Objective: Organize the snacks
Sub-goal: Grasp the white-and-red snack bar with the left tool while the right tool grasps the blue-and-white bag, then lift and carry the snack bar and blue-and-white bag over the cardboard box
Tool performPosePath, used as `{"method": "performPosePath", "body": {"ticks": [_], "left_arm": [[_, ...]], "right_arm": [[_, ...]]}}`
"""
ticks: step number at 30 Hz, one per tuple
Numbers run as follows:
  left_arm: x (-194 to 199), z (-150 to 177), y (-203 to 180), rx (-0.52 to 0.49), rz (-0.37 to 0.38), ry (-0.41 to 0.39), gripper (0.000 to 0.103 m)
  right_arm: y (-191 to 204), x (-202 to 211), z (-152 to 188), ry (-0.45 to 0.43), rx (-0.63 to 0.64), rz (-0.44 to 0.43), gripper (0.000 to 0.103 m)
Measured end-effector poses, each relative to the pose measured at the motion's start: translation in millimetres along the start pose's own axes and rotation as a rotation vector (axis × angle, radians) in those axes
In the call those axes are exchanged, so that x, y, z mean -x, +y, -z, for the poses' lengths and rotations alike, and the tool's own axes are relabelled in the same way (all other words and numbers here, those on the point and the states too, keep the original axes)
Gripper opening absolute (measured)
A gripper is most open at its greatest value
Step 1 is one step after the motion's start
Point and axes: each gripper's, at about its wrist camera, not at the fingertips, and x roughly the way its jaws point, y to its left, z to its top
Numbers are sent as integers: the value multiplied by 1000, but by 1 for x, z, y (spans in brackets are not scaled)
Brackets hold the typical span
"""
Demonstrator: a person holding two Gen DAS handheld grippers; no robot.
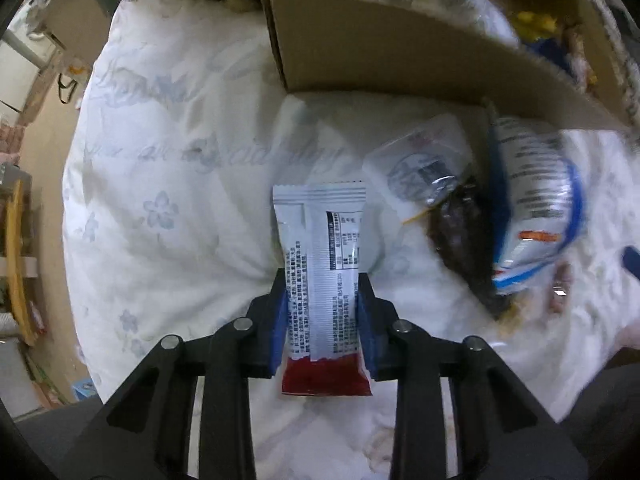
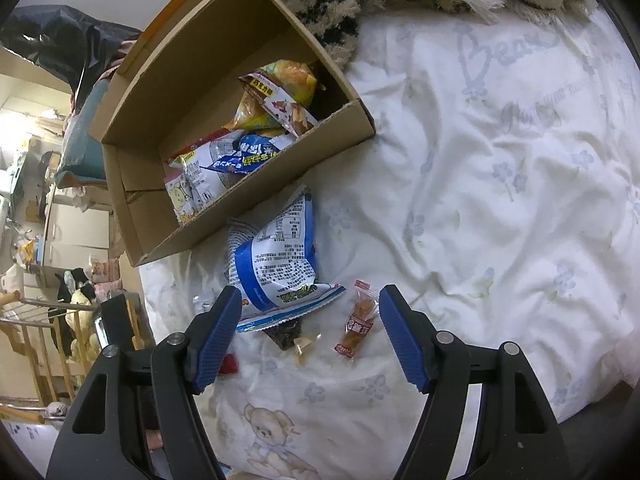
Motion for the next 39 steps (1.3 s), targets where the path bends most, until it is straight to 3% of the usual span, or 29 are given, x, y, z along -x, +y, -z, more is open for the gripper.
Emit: {"method": "performPosePath", "body": {"ticks": [2, 5, 7, 9, 12, 16, 20, 26, 28, 30, 39], "left_arm": [[13, 2, 5, 29, 43, 0, 27], [39, 5, 6, 32, 44, -16, 27], [56, 9, 8, 19, 62, -35, 27], [71, 15, 9, 13, 56, -52, 27], [82, 24, 18, 9, 58, -72, 27], [79, 24, 26, 33, 14, -106, 27], [70, 18, 35, 68, 26, -84, 27], [66, 16, 24, 37, 8, -114, 27], [66, 15, 22, 31, -2, -120, 27], [64, 14, 20, 24, -17, -122, 27], [58, 13, 28, 37, -55, -132, 27]], "right_arm": [[2, -3, -1, 9, 0, -17, 74], [13, -14, -5, 41, 29, -43, 74], [25, -25, -8, 70, 71, -41, 79], [37, -36, -9, 75, 125, -2, 90], [50, -56, -13, 82, 185, 66, 92], [57, -82, -15, 132, 215, 88, 92], [69, -97, -12, 150, 258, 105, 92], [74, -114, -8, 183, 300, 149, 92], [74, -114, -7, 186, 311, 156, 77], [74, -109, -5, 182, 319, 146, 70], [79, -71, 14, 189, 341, 88, 68]]}}
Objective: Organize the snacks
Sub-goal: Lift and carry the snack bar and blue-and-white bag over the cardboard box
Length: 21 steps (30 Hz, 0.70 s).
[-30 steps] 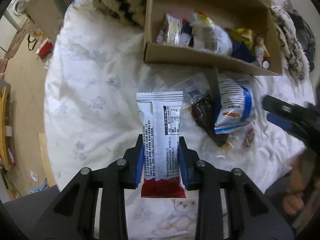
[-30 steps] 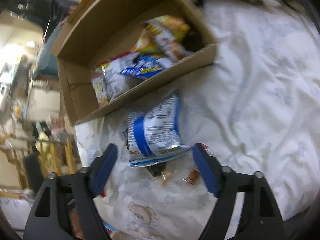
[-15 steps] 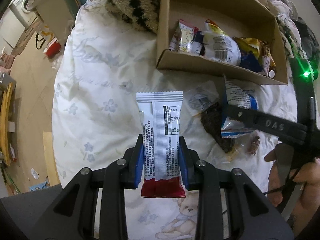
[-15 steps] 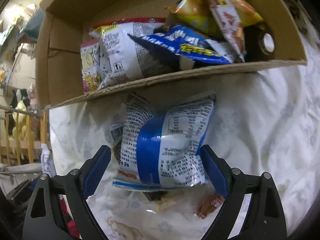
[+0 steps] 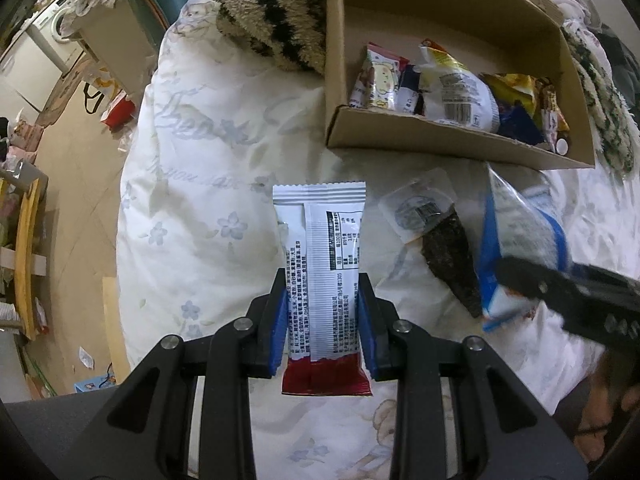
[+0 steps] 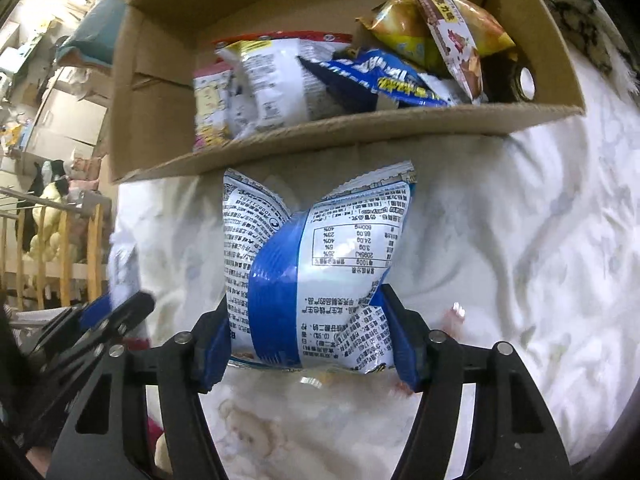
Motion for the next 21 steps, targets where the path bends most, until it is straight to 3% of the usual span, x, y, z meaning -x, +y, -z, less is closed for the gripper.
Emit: {"method": "performPosePath", "body": {"ticks": [10, 14, 18, 21], "left_arm": [[7, 2, 14, 33, -23, -57, 27], [10, 2, 17, 40, -34, -81, 27], [14, 2, 18, 48, -32, -112, 27], [19, 2, 18, 47, -36, -140, 27]], "right_arm": [[-2, 26, 18, -15, -13, -76, 68], [-5, 42, 21, -46, 1, -146, 68], [-5, 83, 20, -189, 13, -300, 68], [-5, 112, 17, -323, 34, -346, 68]]}}
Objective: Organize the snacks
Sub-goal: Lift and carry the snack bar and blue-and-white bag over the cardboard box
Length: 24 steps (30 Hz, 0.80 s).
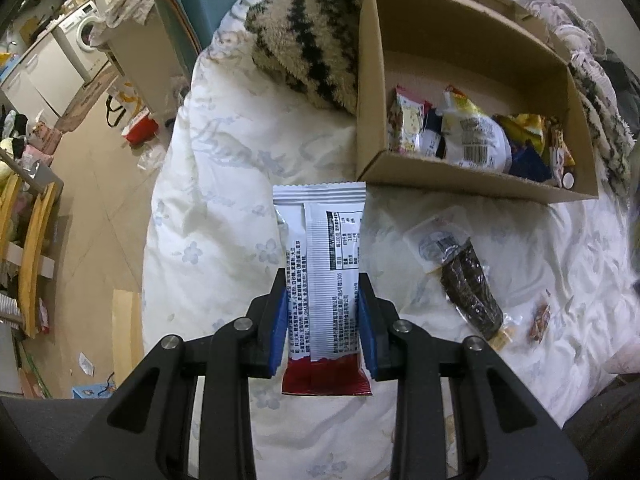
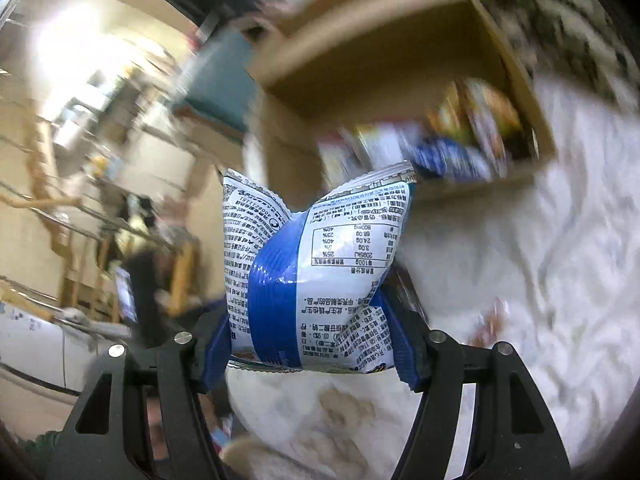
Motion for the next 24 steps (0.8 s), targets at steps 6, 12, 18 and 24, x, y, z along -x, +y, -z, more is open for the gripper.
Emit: {"method": "performPosePath", "body": {"ticks": [6, 12, 18, 24], "left_arm": [[20, -12, 0, 11, 27, -65, 27], [57, -53, 5, 34, 97, -214, 27], [68, -83, -2, 34, 144, -250, 27], [64, -98, -26, -21, 160, -262, 27]], "right_arm": [[-17, 23, -23, -129, -49, 45, 68], [-30, 40, -45, -227, -99, 56, 68], [-35, 35, -51, -237, -130, 60, 68], [-42, 22, -67, -223, -134, 91, 68]]}}
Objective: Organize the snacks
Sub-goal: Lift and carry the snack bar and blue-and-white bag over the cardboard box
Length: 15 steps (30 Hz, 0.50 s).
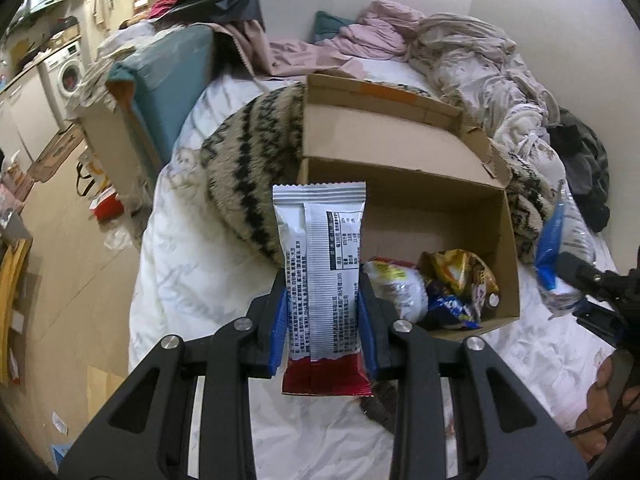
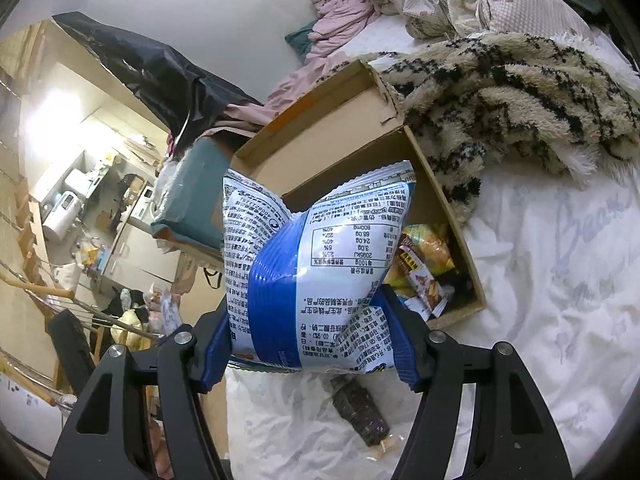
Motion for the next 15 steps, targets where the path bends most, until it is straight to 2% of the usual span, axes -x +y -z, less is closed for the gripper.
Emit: {"method": "performPosePath", "body": {"ticks": [9, 15], "left_arm": [[-28, -24, -10, 8, 14, -5, 27], [-57, -14, -14, 10, 44, 55, 27]], "right_arm": [[-9, -24, -18, 2, 0, 44, 70], [-8, -54, -13, 74, 27, 78, 70]]}}
